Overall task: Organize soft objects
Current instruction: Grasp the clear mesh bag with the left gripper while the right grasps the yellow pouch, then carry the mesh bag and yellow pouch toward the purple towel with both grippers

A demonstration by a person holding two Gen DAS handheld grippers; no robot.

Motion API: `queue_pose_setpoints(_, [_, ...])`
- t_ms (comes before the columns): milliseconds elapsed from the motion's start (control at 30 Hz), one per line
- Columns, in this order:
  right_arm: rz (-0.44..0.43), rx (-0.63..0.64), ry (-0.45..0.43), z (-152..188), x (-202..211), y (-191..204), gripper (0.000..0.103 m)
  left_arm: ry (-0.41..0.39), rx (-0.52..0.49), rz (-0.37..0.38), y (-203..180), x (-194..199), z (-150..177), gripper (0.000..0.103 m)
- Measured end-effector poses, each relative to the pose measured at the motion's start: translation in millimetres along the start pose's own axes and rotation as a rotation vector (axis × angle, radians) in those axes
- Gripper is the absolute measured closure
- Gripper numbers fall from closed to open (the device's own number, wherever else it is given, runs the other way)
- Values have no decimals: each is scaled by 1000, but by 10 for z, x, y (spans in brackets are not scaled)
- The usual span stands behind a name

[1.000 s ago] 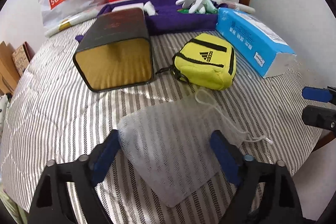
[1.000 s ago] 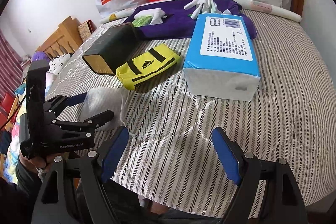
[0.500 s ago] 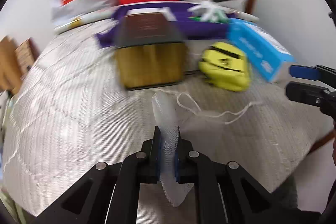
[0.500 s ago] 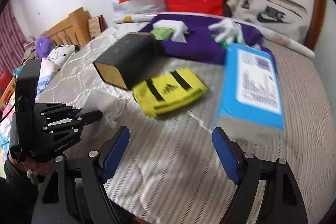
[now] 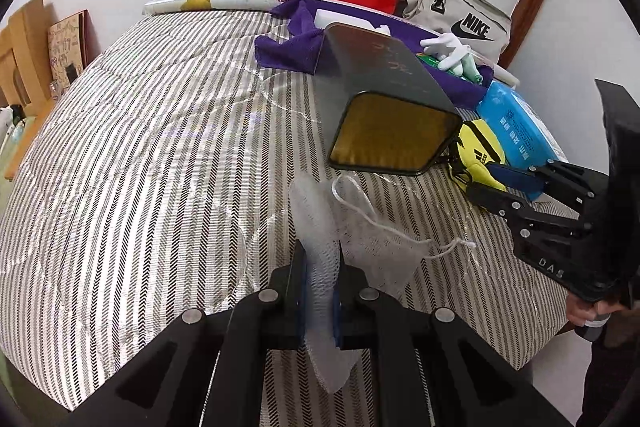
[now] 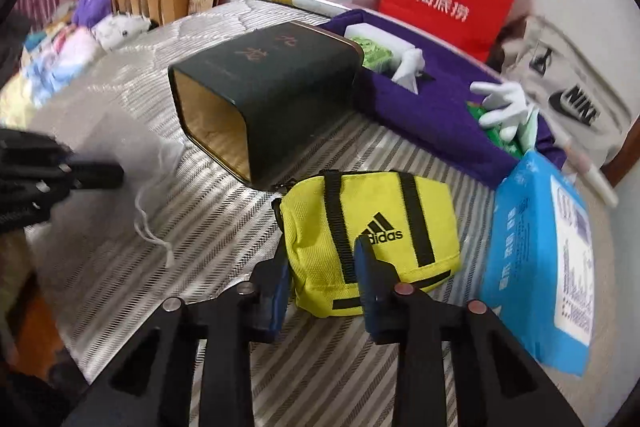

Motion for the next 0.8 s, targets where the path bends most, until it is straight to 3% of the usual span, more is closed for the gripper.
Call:
queue_pose_setpoints(267, [-95,-63,-51,202,460,128,86,10,-6,-7,-74,-8,11,93])
queue_pose_setpoints(467, [-109,-121,-55,496,764,161,88,20,-39,-4,-250,-5,106,92])
queue_pose_setpoints(600, [-71,-120,-35,772,892,133,88,29,-37,18,-332,-3,146,90])
queue_pose_setpoints(700, [-20,-126,8,1018,897,13,87,24,-37,28,-381,0,154,80])
queue_pose_setpoints(800, [5,-144,29,1183,917,-87,85,31,-52,51,-477,-7,171,62])
Point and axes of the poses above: each gripper's, at about its wrist camera, not at the fingertips, and x roughly against the way its jaws point, y to its left, z to its underside, the point moved 9 cm from there along -x, roughly the way its jaws point, and after that the axes turned 7 degrees about x, right-handed, at the moved point
